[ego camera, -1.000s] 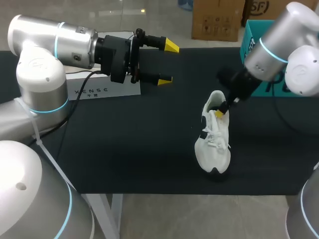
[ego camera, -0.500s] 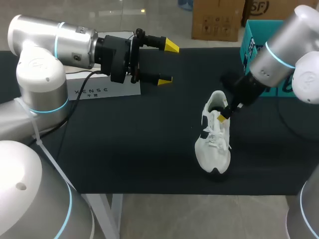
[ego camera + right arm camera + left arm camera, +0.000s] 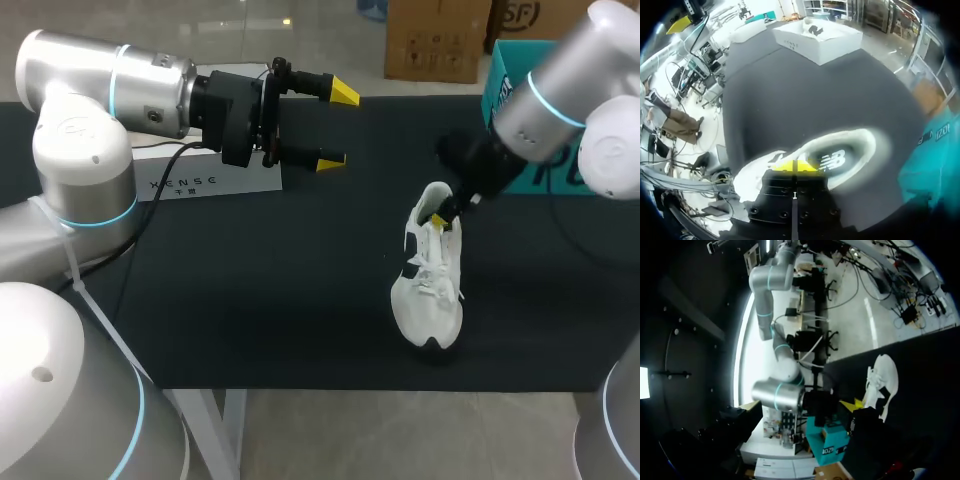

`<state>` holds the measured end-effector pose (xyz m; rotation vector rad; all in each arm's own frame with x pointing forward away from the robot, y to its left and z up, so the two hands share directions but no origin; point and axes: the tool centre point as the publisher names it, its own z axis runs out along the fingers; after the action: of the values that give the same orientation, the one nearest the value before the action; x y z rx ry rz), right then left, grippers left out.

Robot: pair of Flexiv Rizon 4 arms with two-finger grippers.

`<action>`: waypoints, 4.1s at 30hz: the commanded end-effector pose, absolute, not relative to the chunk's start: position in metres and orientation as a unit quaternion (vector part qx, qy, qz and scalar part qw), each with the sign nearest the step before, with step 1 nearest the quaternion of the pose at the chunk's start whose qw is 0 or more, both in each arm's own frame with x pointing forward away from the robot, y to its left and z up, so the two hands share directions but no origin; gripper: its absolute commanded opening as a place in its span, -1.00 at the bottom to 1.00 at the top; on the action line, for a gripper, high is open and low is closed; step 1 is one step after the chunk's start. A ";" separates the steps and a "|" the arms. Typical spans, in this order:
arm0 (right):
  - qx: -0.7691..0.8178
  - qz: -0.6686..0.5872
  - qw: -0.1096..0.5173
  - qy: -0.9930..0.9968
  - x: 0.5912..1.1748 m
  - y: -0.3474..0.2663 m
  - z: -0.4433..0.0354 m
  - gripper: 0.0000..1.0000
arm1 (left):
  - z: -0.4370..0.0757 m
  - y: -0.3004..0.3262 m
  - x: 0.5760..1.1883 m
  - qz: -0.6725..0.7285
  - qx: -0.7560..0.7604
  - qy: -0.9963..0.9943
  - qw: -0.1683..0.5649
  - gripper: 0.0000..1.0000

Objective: Take the shoe out of the shoebox, open the shoe tongue, remove and reinsert the insole, then place the shoe into the shoebox

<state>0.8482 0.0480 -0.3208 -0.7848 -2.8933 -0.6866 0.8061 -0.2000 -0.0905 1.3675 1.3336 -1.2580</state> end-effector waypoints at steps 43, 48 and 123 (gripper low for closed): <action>-0.135 -0.075 -0.064 -0.986 0.934 0.033 -0.312 1.00 | -0.090 -0.200 0.806 -0.500 0.545 0.531 0.413 1.00; -0.138 -0.068 -0.058 -0.986 0.941 0.028 -0.324 1.00 | -0.090 -0.200 0.806 -0.500 0.545 0.531 0.413 1.00; -0.217 -0.046 -0.212 -0.952 0.987 -0.061 -0.176 -1.00 | -0.090 -0.200 0.806 -0.500 0.545 0.531 0.413 1.00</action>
<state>1.0040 -0.0466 -0.2183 -0.7883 -3.4775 -0.1635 0.8061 -0.2000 -0.0904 1.3675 1.3336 -1.2580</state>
